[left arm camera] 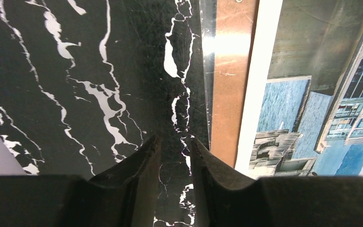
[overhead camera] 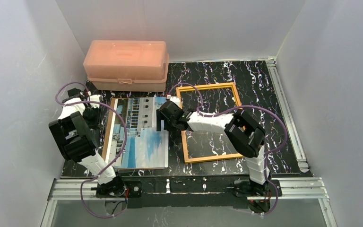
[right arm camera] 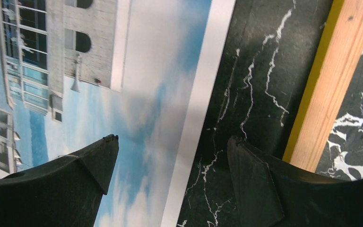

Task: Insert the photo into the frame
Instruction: Adjust the photo at the center of the board.

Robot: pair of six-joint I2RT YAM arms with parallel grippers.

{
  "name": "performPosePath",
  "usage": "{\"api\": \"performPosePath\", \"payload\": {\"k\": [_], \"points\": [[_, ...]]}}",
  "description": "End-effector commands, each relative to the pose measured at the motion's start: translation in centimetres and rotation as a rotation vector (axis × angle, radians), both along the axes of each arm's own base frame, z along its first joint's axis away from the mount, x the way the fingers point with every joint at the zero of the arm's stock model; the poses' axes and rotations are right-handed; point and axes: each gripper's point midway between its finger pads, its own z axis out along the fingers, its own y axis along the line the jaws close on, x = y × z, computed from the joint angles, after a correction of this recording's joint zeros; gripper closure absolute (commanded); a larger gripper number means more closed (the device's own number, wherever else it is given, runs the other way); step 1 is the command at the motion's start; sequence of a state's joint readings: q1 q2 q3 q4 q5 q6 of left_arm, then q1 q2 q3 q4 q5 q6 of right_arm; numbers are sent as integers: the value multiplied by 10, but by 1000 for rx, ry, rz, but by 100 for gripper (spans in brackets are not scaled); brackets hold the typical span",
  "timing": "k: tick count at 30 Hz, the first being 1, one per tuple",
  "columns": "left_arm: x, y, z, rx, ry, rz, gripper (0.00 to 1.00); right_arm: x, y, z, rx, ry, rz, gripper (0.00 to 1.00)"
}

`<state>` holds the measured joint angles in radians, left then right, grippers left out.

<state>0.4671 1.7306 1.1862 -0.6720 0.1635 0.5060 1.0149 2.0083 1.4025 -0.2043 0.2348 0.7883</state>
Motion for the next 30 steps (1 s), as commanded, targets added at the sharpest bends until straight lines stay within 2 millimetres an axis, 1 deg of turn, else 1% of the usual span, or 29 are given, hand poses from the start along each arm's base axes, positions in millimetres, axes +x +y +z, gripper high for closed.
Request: {"api": "performPosePath", "payload": {"k": [1, 5, 8, 14, 17, 18, 21, 25, 30], "points": [[-5, -7, -13, -4, 35, 1, 74, 0, -1, 3, 31, 2, -24, 7], [-5, -16, -21, -26, 57, -5, 78, -1, -5, -7, 21, 32, -28, 7], [-4, -19, -23, -40, 64, -3, 82, -4, -4, -15, 45, 76, -23, 7], [-8, -26, -28, -64, 78, -8, 91, -12, 11, -23, 176, 180, 5, 7], [-10, -30, -32, -69, 86, -16, 96, -16, 17, -23, 215, 228, 18, 7], [-11, -31, -33, -69, 85, -19, 97, -13, 22, -19, 242, 220, 21, 7], [-12, -33, -36, -77, 85, -28, 100, -12, 27, -10, 285, 228, 24, 7], [-14, -36, -42, -92, 94, -38, 100, -8, 36, 12, 363, 221, 39, 7], [-18, -41, -49, -110, 107, -51, 100, -8, 45, 38, 459, 221, 54, 8]]}}
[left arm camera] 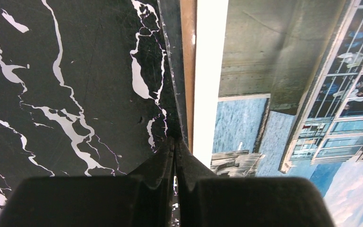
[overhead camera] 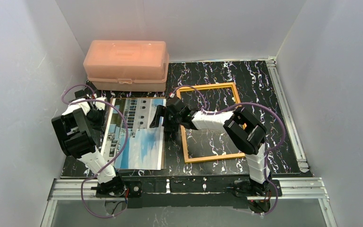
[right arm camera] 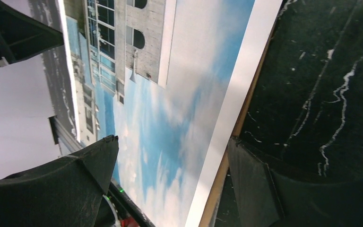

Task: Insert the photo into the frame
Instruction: Adjust the photo at the center of the board.

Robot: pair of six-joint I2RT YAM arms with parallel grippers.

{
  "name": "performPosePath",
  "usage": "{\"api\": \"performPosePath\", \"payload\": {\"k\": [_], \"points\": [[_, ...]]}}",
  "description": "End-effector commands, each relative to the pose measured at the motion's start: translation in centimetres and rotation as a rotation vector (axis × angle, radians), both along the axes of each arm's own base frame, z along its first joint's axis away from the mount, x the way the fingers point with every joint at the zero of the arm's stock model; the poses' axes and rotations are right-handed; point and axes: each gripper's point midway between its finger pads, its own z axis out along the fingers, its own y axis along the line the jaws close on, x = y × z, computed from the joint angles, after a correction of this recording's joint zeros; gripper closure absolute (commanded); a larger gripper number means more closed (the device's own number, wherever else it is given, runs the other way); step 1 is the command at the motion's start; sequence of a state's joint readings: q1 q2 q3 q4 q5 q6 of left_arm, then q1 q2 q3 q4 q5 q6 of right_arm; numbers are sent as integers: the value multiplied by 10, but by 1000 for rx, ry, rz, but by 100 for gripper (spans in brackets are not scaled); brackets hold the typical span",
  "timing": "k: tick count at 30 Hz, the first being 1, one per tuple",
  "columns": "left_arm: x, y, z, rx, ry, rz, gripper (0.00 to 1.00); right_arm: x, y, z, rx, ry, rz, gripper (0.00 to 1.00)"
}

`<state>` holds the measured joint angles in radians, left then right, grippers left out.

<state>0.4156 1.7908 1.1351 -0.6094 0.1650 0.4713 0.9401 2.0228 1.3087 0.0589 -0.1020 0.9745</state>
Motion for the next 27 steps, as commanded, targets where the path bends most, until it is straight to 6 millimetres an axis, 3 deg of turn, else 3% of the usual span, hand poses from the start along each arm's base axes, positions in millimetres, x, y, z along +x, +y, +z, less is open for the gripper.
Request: {"api": "performPosePath", "payload": {"k": [1, 6, 10, 15, 21, 27], "points": [[-19, -23, -20, -85, 62, -33, 100, 1, 14, 33, 139, -7, 11, 8], [-20, -25, -22, -93, 56, -40, 100, 1, 18, 54, 198, -27, 23, 8], [-22, -26, -23, -94, 57, -47, 100, 0, 18, 59, 207, -32, 24, 9], [-21, -22, -22, -70, 56, -48, 100, -3, -10, 32, 22, -13, -13, 9], [-22, -19, -22, -55, 59, -59, 100, -35, -45, 8, -101, 43, -8, 9], [-22, -21, -23, -70, 62, -52, 100, -65, -45, -4, -116, 104, 51, 9]]}}
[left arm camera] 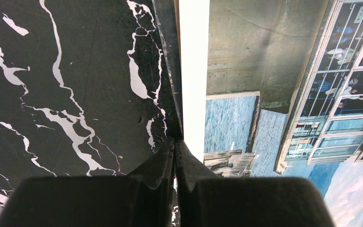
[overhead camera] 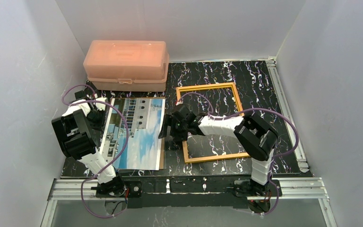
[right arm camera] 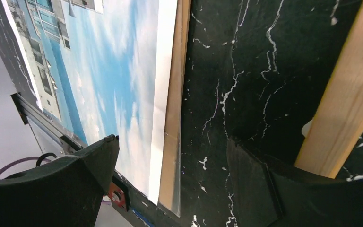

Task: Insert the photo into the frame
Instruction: Adjust the photo at the center of the board, then pick up the photo frame item at the center of the board.

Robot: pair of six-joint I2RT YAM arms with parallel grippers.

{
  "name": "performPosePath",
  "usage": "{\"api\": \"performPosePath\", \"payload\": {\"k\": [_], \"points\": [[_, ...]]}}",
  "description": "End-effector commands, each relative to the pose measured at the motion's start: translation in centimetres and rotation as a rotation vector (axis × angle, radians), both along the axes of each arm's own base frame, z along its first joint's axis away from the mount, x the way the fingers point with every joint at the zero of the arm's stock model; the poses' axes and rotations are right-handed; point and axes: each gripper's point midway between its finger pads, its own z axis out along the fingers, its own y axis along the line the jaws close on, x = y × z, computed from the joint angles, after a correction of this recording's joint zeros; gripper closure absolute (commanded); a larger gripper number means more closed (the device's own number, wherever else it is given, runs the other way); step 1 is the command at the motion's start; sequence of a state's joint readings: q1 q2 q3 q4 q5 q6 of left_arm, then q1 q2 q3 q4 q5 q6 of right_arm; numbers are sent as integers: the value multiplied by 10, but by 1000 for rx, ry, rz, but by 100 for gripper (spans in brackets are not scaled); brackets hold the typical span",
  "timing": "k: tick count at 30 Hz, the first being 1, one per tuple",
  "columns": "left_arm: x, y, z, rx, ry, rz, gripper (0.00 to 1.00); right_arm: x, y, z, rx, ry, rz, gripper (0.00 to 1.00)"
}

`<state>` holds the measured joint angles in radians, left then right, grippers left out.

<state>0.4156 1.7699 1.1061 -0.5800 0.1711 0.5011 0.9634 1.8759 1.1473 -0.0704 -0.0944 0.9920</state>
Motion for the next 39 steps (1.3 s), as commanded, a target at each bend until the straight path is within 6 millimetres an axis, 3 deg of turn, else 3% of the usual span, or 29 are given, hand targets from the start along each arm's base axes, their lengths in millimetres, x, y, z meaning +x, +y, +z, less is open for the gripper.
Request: {"api": "performPosePath", "payload": {"k": [1, 10, 20, 30, 39], "points": [[-22, -21, -22, -80, 88, -21, 100, -22, 5, 4, 0, 24, 59, 9], [-27, -23, -25, -86, 99, -29, 100, -43, 18, -4, 4, 75, 88, 9], [-30, -28, -29, -100, 95, -32, 100, -41, 38, -5, 50, 113, 80, 9], [-27, -27, -30, -105, 87, -57, 100, -38, 59, 17, 164, 128, 81, 9], [-27, -31, -30, -128, 92, -65, 100, -34, 72, 66, 358, 105, 63, 10]]}}
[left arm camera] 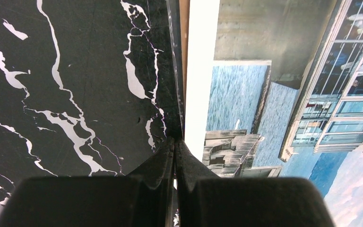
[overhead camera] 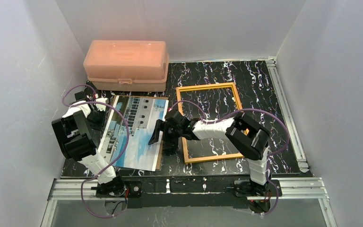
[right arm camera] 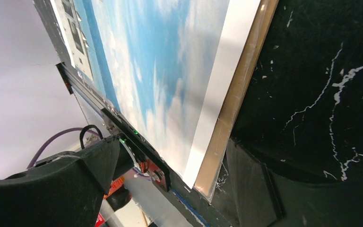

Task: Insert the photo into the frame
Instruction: Pick up the photo frame item at the center of the board.

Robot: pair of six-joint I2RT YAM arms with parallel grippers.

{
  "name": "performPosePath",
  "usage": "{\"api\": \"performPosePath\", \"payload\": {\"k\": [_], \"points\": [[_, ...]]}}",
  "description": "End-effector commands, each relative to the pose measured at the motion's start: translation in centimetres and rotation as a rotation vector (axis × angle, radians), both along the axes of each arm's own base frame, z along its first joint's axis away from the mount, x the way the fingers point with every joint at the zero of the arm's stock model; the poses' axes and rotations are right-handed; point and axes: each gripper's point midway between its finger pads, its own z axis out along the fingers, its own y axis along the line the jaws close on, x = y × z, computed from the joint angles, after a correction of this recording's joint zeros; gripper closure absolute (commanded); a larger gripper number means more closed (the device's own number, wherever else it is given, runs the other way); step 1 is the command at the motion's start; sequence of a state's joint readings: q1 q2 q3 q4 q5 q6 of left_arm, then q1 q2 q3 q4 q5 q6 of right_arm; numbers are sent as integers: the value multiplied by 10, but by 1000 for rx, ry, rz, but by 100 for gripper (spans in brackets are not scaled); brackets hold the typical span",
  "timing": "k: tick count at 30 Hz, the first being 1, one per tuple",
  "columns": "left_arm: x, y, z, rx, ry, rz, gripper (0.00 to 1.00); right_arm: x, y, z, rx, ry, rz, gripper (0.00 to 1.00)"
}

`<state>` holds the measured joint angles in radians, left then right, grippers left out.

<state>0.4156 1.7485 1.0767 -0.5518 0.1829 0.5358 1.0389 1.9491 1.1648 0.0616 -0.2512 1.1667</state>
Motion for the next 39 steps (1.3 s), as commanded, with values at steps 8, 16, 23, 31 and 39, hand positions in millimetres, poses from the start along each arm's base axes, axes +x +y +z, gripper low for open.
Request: {"api": "performPosePath", "payload": {"k": [8, 16, 23, 31, 39], "points": [[-28, -32, -29, -143, 124, -33, 100, 16, 21, 87, 274, -87, -42, 11], [-30, -33, -29, -147, 130, -37, 100, 17, 23, 96, 321, -82, -51, 11], [-31, -34, -29, -151, 132, -40, 100, 13, 36, 91, 408, -43, -27, 12], [-32, -35, -28, -157, 141, -40, 100, 17, 47, 84, 453, -38, -19, 14], [-32, -32, -20, -141, 138, -42, 100, 17, 34, 95, 502, -47, -38, 29]]}}
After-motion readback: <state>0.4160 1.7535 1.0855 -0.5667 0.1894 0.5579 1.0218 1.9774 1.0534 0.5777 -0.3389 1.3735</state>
